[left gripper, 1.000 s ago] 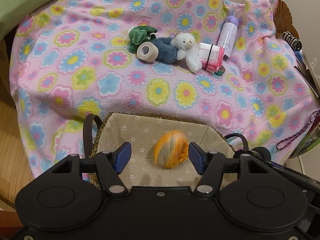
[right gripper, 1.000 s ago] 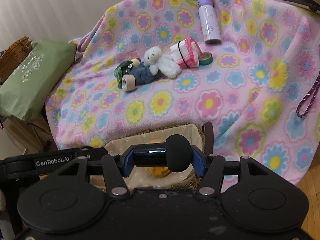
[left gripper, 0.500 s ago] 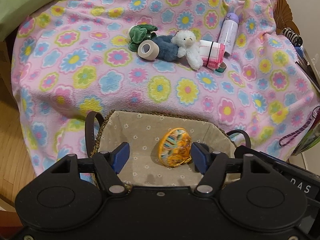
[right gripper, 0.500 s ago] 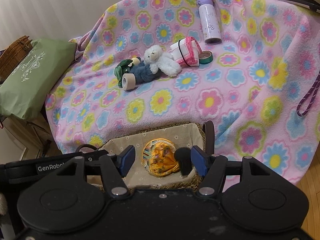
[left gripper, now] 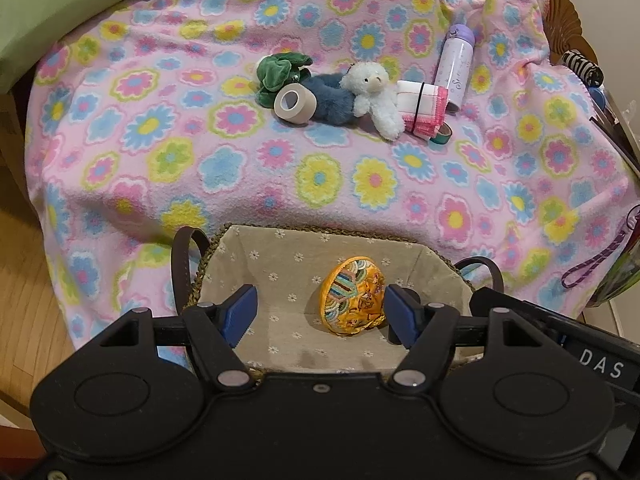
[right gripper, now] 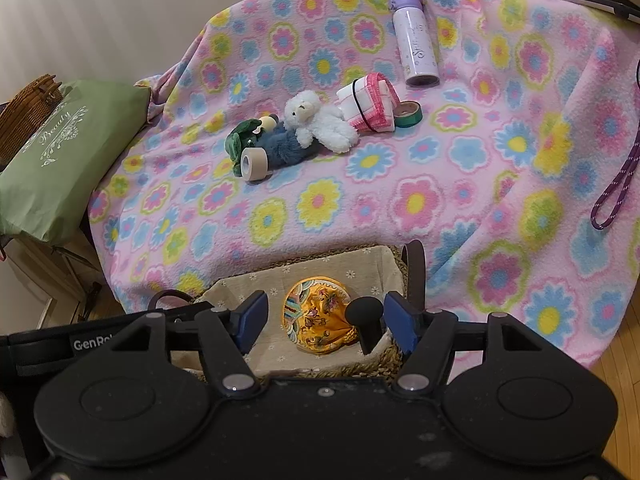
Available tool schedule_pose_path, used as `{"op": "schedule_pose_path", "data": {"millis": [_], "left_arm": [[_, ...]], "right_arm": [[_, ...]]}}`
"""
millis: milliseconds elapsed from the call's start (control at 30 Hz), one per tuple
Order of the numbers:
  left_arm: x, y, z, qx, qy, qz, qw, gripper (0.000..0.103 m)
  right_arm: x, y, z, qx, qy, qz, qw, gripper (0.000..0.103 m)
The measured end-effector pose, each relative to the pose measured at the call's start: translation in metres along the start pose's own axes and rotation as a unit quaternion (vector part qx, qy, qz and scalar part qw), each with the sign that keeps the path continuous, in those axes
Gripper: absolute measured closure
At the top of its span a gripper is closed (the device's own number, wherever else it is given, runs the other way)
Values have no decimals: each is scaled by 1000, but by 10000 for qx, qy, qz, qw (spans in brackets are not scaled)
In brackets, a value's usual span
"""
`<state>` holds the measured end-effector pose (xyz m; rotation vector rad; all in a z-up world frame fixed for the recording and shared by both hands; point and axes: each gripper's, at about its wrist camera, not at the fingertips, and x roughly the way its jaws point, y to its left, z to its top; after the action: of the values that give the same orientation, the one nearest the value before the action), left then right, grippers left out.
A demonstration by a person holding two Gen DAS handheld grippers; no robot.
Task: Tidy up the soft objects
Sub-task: 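Open the left gripper to drop the pouch into the basket, then move the left gripper toward the beige tape roll beside the frog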
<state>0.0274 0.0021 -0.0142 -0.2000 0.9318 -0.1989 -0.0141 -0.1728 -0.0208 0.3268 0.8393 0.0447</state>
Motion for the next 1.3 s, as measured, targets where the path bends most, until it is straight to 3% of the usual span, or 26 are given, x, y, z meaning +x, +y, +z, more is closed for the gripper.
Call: {"op": "schedule_pose_path", "data": {"millis": [433, 833, 1300], "left_arm": [[-4, -1, -1, 169, -137, 186, 9996, 27], [-5, -2, 0, 314, -211, 351, 9987, 26], [6, 6, 24, 602, -331, 667, 9954, 22]], "right_arm": [[1, -3, -1, 33, 5, -19, 10000, 36], [1, -5, -1, 32, -27, -49, 10000, 34], [13, -11, 19, -275, -244, -561, 9977, 28]]}}
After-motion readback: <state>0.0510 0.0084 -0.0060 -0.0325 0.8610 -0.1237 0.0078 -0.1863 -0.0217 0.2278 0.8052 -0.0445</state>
